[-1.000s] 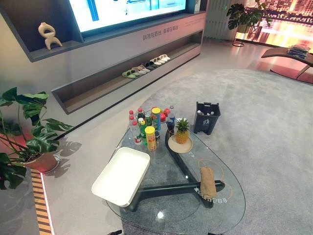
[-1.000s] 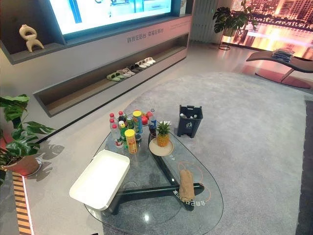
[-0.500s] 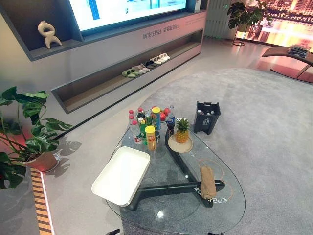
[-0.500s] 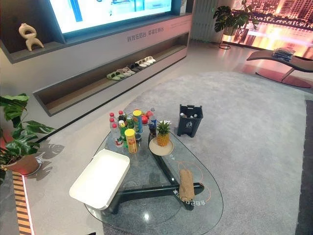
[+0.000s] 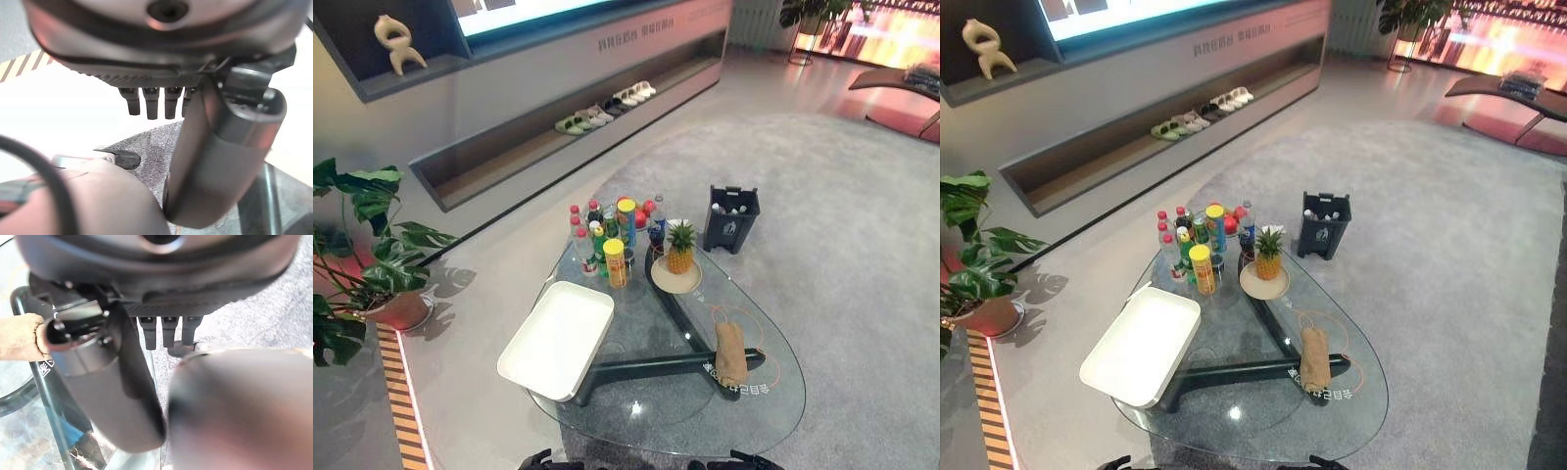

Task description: Wipe the table with a cloth and put it in the basket.

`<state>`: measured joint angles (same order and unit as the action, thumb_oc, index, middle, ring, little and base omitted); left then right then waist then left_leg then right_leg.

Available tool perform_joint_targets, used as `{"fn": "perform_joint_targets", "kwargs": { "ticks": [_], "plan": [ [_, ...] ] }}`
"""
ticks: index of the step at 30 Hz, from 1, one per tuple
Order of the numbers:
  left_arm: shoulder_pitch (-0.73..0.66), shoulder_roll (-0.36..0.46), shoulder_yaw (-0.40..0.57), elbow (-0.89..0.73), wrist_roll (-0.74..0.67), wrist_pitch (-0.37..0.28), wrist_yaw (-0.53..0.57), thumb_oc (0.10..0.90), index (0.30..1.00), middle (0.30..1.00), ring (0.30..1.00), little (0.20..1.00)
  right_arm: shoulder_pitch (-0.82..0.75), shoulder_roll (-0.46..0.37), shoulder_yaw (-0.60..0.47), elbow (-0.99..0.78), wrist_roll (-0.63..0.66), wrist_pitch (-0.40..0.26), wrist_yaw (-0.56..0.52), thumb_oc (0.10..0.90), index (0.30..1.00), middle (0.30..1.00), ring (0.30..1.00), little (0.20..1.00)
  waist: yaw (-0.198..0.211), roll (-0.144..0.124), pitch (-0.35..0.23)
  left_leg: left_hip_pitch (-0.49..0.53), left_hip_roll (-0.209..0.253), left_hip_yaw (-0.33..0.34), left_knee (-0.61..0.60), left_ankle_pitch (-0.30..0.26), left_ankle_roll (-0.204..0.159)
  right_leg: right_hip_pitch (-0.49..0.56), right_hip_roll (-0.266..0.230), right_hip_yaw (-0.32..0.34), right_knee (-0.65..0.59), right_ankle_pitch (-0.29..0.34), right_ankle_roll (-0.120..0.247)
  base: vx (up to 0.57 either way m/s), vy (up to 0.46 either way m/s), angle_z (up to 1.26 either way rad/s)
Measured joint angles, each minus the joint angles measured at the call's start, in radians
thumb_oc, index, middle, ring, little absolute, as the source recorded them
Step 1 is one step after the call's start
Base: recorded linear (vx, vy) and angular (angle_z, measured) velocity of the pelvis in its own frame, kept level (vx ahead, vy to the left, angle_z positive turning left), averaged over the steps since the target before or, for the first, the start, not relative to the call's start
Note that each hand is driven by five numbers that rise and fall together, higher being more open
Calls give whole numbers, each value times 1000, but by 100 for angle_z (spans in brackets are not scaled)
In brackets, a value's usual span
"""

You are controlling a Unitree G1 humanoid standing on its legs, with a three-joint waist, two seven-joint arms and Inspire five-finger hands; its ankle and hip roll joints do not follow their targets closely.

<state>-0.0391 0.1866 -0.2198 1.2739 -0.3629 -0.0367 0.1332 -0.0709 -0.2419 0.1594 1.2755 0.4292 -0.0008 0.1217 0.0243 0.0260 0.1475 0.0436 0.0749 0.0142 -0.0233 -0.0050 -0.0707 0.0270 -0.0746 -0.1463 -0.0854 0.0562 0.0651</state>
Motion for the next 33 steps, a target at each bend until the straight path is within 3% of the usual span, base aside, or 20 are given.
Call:
{"fn": "perform_joint_targets", "kwargs": {
  "ticks": [4,8,13,18,26,27,29,31,33],
  "plan": [
    [-17,6,-5,-26,-3,-37,1,800,900,900,900,900,-23,-13,1,-50,38,-71,-10,800,900,900,900,900,-2,4,69,-35,-2,0,21,0,0,-25,0,1,0,12,-3,-55,2,-2],
    [-18,13,-7,-46,-23,-65,-1,800,900,900,900,900,-34,-32,1,-109,64,-128,-21,800,900,900,900,900,-3,2,101,-71,-5,0,36,1,0,-55,-3,-2,0,17,0,-71,3,0],
    [-36,29,-7,-79,-79,-97,-10,800,900,900,900,900,-70,-46,1,-216,91,-208,-74,800,900,900,900,900,-9,-13,175,-145,-12,-3,74,0,0,-121,-8,1,21,32,-2,-68,12,0],
    [-90,40,-5,-112,-95,-109,-14,800,900,900,900,900,-156,-49,0,-300,91,-276,-165,800,900,900,900,900,-20,-21,272,-232,-23,-2,135,-2,4,-219,-22,13,105,21,2,-23,16,-1],
    [-119,55,-41,-180,-154,-138,-37,800,900,900,900,900,-230,-89,-29,-473,59,-304,-403,800,900,900,900,900,-28,-19,338,-350,-47,4,221,-14,21,-361,-49,37,228,-9,6,-27,37,-2],
    [-123,57,-40,-186,-162,-139,-37,800,900,900,900,900,-241,-92,-35,-483,52,-306,-424,800,900,900,900,900,-29,-21,348,-363,-50,7,230,-14,22,-377,-52,42,241,-9,7,-51,35,-6],
    [-138,56,-41,-195,-175,-143,-38,800,900,900,900,900,-244,-107,-45,-525,-86,-394,-527,800,900,900,900,900,-30,-16,365,-399,-54,8,253,-15,24,-412,-57,44,263,-9,9,-50,39,0],
    [-137,57,-37,-202,-182,-160,-39,800,900,900,900,900,-211,-140,-46,-696,-187,-423,-587,800,900,900,900,900,-37,-15,375,-434,-57,9,271,-16,26,-447,-61,49,279,-9,9,-20,44,-1],
    [-134,60,-41,-227,-191,-159,-35,800,900,900,900,900,-238,-147,-57,-838,-54,-250,-624,800,900,900,900,900,-55,-20,378,-454,-59,11,290,-19,29,-472,-62,55,304,-12,10,-31,79,-3]
  ]
}}
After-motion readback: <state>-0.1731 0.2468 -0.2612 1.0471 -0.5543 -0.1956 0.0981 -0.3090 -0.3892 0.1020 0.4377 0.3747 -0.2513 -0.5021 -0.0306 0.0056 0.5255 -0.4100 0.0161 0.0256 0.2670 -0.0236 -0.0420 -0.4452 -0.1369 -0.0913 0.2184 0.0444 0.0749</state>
